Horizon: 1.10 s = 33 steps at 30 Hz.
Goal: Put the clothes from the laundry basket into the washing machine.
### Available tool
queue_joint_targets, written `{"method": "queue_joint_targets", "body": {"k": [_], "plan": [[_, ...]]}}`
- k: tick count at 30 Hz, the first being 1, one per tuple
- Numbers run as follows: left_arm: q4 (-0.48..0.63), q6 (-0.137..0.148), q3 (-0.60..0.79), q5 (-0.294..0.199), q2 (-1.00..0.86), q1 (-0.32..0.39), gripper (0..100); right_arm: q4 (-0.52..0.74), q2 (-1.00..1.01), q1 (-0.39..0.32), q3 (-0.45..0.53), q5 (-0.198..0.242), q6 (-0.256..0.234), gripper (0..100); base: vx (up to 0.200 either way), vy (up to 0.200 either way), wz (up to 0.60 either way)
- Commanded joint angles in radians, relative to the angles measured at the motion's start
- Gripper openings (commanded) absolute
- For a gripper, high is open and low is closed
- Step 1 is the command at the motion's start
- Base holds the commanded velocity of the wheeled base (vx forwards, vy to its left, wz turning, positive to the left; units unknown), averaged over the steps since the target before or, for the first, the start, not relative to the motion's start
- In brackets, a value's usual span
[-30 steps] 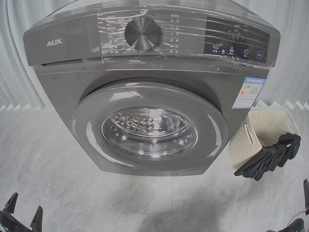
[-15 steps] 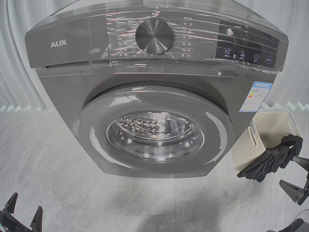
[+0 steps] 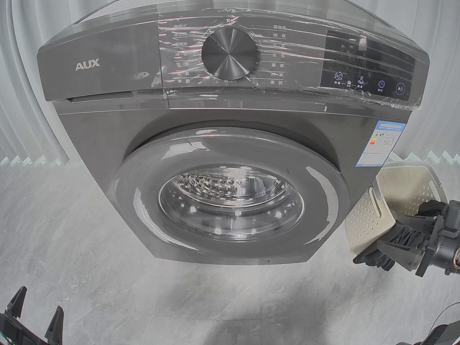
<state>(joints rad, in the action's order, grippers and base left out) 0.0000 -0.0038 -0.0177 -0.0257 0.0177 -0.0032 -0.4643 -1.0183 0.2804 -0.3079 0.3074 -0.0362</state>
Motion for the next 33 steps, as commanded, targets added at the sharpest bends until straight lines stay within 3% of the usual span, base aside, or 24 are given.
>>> {"method": "queue_joint_targets", "body": {"k": [1, 5, 16, 23, 33], "plan": [[0.000, -0.001, 0.016, 0.000, -0.018, 0.000, 100, -0.151, -0.240, 0.132, -0.033, -0.148, -0.079, 100, 0.000, 0.000, 0.00], [0.000, -0.001, 0.016, 0.000, -0.018, 0.000, 100, -0.264, -0.312, 0.131, -0.025, -0.202, -0.083, 100, 0.000, 0.000, 0.00], [0.000, -0.002, 0.016, 0.000, -0.018, 0.000, 100, -0.283, -0.321, 0.134, -0.020, -0.194, -0.079, 100, 0.055, 0.000, 0.00], [0.000, -0.001, 0.016, 0.001, -0.018, 0.000, 100, -0.284, -0.325, 0.191, -0.008, -0.199, -0.077, 100, 0.000, 0.000, 0.00], [0.000, -0.001, 0.016, 0.000, -0.018, 0.000, 100, -0.284, -0.365, 0.207, -0.040, -0.203, -0.071, 100, 0.000, 0.000, 0.00]]}}
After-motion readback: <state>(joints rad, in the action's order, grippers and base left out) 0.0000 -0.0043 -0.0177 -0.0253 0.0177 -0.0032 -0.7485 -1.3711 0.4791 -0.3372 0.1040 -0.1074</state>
